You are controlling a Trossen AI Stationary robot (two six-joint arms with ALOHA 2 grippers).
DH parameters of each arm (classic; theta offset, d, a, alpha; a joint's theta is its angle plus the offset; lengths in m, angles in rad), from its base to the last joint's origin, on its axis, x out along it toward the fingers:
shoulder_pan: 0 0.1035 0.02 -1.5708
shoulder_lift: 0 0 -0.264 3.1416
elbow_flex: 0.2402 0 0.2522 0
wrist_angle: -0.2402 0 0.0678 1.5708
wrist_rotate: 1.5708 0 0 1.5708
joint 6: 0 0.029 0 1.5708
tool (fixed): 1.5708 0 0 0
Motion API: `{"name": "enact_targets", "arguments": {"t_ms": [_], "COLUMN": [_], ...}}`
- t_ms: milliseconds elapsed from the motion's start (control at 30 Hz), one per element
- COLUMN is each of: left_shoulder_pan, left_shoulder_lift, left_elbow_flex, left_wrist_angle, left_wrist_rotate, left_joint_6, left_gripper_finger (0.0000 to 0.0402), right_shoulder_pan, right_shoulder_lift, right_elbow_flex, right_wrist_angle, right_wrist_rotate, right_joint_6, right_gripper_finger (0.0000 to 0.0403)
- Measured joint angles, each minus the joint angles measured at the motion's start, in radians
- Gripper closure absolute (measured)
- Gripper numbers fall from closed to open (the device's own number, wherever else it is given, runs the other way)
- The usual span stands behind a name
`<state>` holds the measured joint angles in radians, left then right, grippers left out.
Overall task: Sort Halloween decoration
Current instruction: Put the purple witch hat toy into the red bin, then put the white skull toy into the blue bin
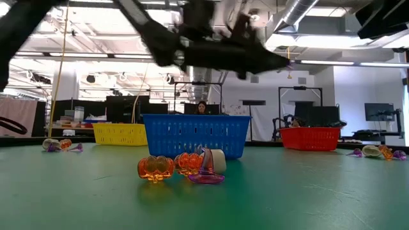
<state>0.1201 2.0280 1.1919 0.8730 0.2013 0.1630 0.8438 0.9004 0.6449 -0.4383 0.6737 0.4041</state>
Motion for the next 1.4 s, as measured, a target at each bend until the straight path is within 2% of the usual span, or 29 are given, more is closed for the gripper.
{"name": "enact_targets", "arguments": {"t_ms": [100, 333, 467, 533, 700, 933, 1067, 1167, 1267, 1333, 1400], "left_shoulder_pan": [0.067, 0.156, 0.179, 0.186, 0.199, 0.212, 0.226, 0.246, 0.258, 0.25, 0.22], "left_shoulder_lift": [0.167, 0.517, 0.62, 0.643, 0.663, 0.662, 0.639, 0.572, 0.457, 0.353, 0.228], "left_elbow_flex": [0.243, 0.832, 1.059, 1.132, 1.163, 1.164, 1.163, 1.162, 1.162, 1.162, 1.162], "left_wrist_angle": [-0.05, -0.479, -0.597, -0.664, -0.786, -0.794, -0.893, -1.116, -1.446, -1.679, -1.907], "left_wrist_rotate": [-0.002, -0.005, -0.021, -0.033, -0.072, -0.049, -0.014, 0.014, -0.031, -0.168, -0.356], "left_joint_6": [-0.088, -0.218, -0.278, -0.279, -0.277, -0.278, -0.31, -0.305, -0.154, -0.054, -0.012], "left_gripper_finger": [0.0401, 0.0401, 0.0401, 0.0401, 0.0383, 0.0287, 0.0249, 0.024, 0.0244, 0.0252, 0.0262], "right_shoulder_pan": [0.029, 0.055, 0.054, 0.053, 0.051, 0.05, 0.05, 0.05, 0.05, 0.041, 0.009], "right_shoulder_lift": [-0.023, -0.055, -0.068, -0.069, -0.069, -0.069, -0.069, -0.069, -0.06, -0.045, -0.041], "right_elbow_flex": [0.0, 0.0, 0.0, 0.0, 0.0, 0.0, 0.0, 0.0, 0.0, 0.0, 0.0], "right_wrist_angle": [-0.067, -0.197, -0.278, -0.31, -0.329, -0.332, -0.333, -0.332, -0.325, -0.325, -0.333], "right_wrist_rotate": [0.051, 0.19, 0.217, 0.222, 0.224, 0.268, 0.268, 0.25, 0.159, 0.112, 0.069], "right_joint_6": [0.071, 0.224, 0.322, 0.362, 0.393, 0.407, 0.444, 0.47, 0.472, 0.479, 0.512], "right_gripper_finger": [0.0203, 0.0203, 0.0203, 0.0203, 0.0203, 0.0203, 0.0203, 0.0203, 0.0203, 0.0203, 0.0203]}}
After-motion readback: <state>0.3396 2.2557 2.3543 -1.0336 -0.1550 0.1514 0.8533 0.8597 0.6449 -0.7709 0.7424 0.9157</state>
